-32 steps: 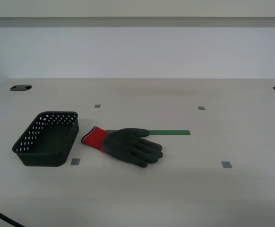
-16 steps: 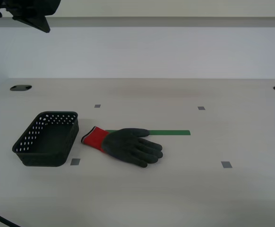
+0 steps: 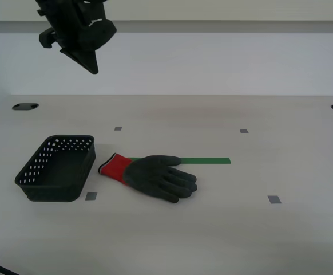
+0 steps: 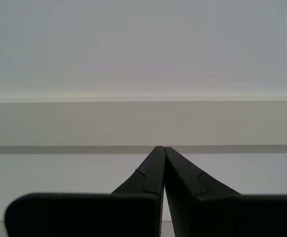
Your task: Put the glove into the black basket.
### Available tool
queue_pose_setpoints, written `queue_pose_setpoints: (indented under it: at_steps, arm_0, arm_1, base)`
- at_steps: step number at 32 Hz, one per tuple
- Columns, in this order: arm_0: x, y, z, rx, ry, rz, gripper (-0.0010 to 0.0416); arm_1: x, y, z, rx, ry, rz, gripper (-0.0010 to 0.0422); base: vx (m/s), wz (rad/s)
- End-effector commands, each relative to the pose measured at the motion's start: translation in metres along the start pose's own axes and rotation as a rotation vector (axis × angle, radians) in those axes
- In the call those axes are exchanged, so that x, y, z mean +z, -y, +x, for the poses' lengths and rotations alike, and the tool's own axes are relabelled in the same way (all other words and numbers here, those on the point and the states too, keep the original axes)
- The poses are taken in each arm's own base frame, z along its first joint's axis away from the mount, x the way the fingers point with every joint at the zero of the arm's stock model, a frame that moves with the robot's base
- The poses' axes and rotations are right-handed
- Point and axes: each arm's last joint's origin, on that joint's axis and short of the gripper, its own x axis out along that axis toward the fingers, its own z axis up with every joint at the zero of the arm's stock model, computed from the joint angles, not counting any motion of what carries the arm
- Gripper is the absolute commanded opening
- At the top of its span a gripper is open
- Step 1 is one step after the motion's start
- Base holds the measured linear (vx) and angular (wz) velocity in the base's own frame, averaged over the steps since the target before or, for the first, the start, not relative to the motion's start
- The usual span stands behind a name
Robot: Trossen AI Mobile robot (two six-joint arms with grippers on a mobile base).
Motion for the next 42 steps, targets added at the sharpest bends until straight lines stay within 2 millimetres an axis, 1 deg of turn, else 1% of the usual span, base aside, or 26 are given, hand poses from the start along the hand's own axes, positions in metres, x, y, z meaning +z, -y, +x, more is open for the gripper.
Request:
queue_pose_setpoints:
  at_steps: [1, 3, 4, 6, 8, 9, 10, 15, 16, 20, 21, 24, 27, 30, 33, 34, 38, 40, 42]
  arm_0:
    - [0.001, 0.000, 0.000, 0.000, 0.005, 0.000, 0.0001]
    - [0.001, 0.000, 0.000, 0.000, 0.005, 0.000, 0.0001]
    - [0.001, 0.000, 0.000, 0.001, 0.004, 0.000, 0.0001]
    - [0.001, 0.000, 0.000, 0.001, 0.005, 0.000, 0.0001]
    - [0.001, 0.000, 0.000, 0.000, 0.005, 0.000, 0.0001]
    - [0.001, 0.000, 0.000, 0.000, 0.005, 0.000, 0.0000]
    - [0.001, 0.000, 0.000, 0.001, 0.005, 0.000, 0.0001]
    - [0.001, 0.000, 0.000, 0.000, 0.005, 0.000, 0.0001]
    - [0.001, 0.000, 0.000, 0.000, 0.005, 0.000, 0.0001]
    - [0.001, 0.000, 0.000, 0.001, 0.003, 0.000, 0.0001]
    - [0.001, 0.000, 0.000, 0.001, 0.003, 0.000, 0.0001]
    - [0.000, 0.000, 0.000, 0.001, 0.003, 0.000, 0.0001]
    - [0.001, 0.000, 0.000, 0.000, 0.004, 0.000, 0.0001]
    - [0.001, 0.000, 0.000, 0.001, 0.003, 0.000, 0.0001]
    - [0.001, 0.000, 0.000, 0.000, 0.004, 0.000, 0.0001]
    - [0.001, 0.000, 0.000, 0.001, 0.003, 0.000, 0.0001]
    - [0.000, 0.000, 0.000, 0.000, 0.002, 0.000, 0.0000]
    - [-0.001, 0.000, 0.000, 0.001, -0.009, 0.000, 0.0001]
    - [-0.001, 0.000, 0.000, 0.000, -0.016, 0.000, 0.0001]
  arm_1:
    - [0.005, 0.013, 0.022, -0.042, -0.077, 0.054, 0.0000]
    - [0.008, 0.021, 0.035, -0.062, -0.116, 0.081, 0.0000]
    - [0.009, 0.027, 0.044, -0.073, -0.137, 0.101, 0.0000]
    - [0.011, 0.033, 0.055, -0.085, -0.159, 0.119, 0.0000]
    - [0.014, 0.045, 0.073, -0.102, -0.189, 0.151, 0.0000]
    - [0.015, 0.048, 0.078, -0.106, -0.195, 0.159, 0.0000]
    - [0.016, 0.054, 0.088, -0.114, -0.211, 0.174, 0.0000]
    - [0.019, 0.067, 0.118, -0.134, -0.256, 0.210, 0.0000]
    - [0.019, 0.073, 0.129, -0.140, -0.270, 0.224, 0.0000]
    - [0.020, 0.085, 0.151, -0.151, -0.288, 0.256, 0.0000]
    - [0.021, 0.091, 0.158, -0.155, -0.290, 0.269, 0.0000]
    - [0.020, 0.102, 0.168, -0.162, -0.299, 0.292, 0.0000]
    - [0.022, 0.119, 0.171, -0.166, -0.267, 0.338, 0.0000]
    - [0.027, 0.127, 0.173, -0.163, -0.210, 0.355, 0.0000]
    - [0.028, 0.128, 0.178, -0.159, -0.202, 0.326, 0.0000]
    - [0.026, 0.127, 0.185, -0.159, -0.214, 0.321, 0.0000]
    - [0.023, 0.124, 0.204, -0.133, -0.249, 0.296, 0.0000]
    - [0.022, 0.123, 0.209, -0.109, -0.258, 0.284, 0.0000]
    - [0.022, 0.123, 0.209, -0.091, -0.262, 0.281, 0.0000]
  base:
    - [0.000, 0.000]
    - [0.000, 0.000]
    - [0.000, 0.000]
    - [0.000, 0.000]
    - [0.000, 0.000]
    - [0.000, 0.000]
    - [0.000, 0.000]
    - [0.000, 0.000]
    - [0.000, 0.000]
    - [0.000, 0.000]
    - [0.000, 0.000]
    - [0.000, 0.000]
    - [0.000, 0.000]
    - [0.000, 0.000]
    - [0.000, 0.000]
    - [0.000, 0.000]
    - [0.000, 0.000]
    - [0.000, 0.000]
    - [0.000, 0.000]
